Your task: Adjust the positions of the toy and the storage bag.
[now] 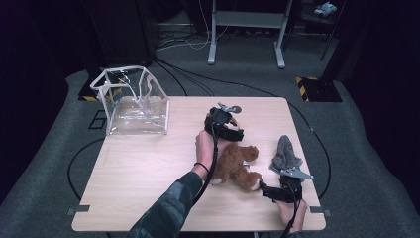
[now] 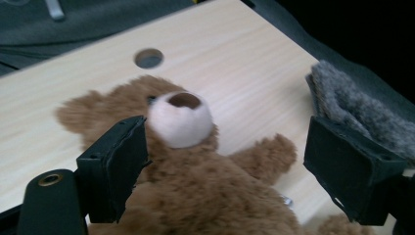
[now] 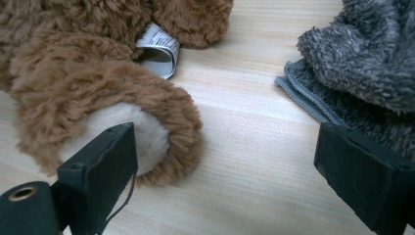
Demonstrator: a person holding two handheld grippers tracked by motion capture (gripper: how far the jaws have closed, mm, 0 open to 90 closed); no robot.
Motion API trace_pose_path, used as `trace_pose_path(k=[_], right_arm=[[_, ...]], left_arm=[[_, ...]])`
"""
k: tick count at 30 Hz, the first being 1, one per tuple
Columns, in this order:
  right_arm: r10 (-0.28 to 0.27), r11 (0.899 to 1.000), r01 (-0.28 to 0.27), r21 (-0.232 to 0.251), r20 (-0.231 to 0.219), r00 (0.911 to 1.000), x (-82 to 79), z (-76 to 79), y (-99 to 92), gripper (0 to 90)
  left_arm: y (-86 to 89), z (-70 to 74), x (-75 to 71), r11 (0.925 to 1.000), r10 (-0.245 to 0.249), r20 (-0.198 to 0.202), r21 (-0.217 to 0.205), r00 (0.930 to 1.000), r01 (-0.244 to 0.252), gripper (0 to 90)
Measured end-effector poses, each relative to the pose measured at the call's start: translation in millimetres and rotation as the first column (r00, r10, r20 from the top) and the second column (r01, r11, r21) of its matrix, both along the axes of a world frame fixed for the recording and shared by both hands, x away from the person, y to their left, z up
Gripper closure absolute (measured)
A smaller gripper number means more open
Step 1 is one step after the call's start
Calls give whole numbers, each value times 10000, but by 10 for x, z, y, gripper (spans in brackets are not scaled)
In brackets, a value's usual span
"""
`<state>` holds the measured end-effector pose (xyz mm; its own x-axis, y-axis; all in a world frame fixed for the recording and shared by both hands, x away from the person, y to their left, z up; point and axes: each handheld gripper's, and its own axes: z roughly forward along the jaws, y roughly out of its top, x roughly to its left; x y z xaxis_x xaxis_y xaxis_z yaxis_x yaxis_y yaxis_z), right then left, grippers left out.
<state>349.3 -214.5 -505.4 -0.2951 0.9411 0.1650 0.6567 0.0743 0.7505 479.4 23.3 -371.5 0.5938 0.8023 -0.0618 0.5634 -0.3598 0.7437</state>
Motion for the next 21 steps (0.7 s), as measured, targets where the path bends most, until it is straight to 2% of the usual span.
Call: trace_pose_path(k=[4,5,7,8,10,13,17,21], right_arm=[[25,10000,-26,-58,-109,9999,-18,-25,-9,82],[95,9999,-96,-92,-120,9999,-16,-35,-22,82],[45,9999,-46,-112,-125,9999,-17,-48,-37,82],[26,9999,-27,-103,-110,9999,-17,-55,-43,82],[-66,10000,65,-58,-183,9998,-24,-61,-39,82],[-23,9999,21,-136,-174,9998,-25,-74,-34,82],[-20,9998,15,-216,-212,9998,-26,-95,-30,81],[-2,9995,-6,-311,-250,9997,-31,-115,-16,81]], left_arm=[[-38,-191,103,9998,34,-781,215,9969,-17,160],[-37,-256,141,9999,104,-1008,134,9948,-91,160],[-18,-336,182,9994,204,-1318,299,9911,-166,159],[2,-382,203,9992,201,-1502,359,9884,-149,157],[50,-483,246,9990,374,-2030,328,9785,-314,144],[161,-597,297,9972,728,-2280,310,9709,-675,135],[336,-687,352,9941,1026,-2627,-77,9594,-1084,114],[479,-765,359,9904,1172,-2662,-394,9568,-1323,96]])
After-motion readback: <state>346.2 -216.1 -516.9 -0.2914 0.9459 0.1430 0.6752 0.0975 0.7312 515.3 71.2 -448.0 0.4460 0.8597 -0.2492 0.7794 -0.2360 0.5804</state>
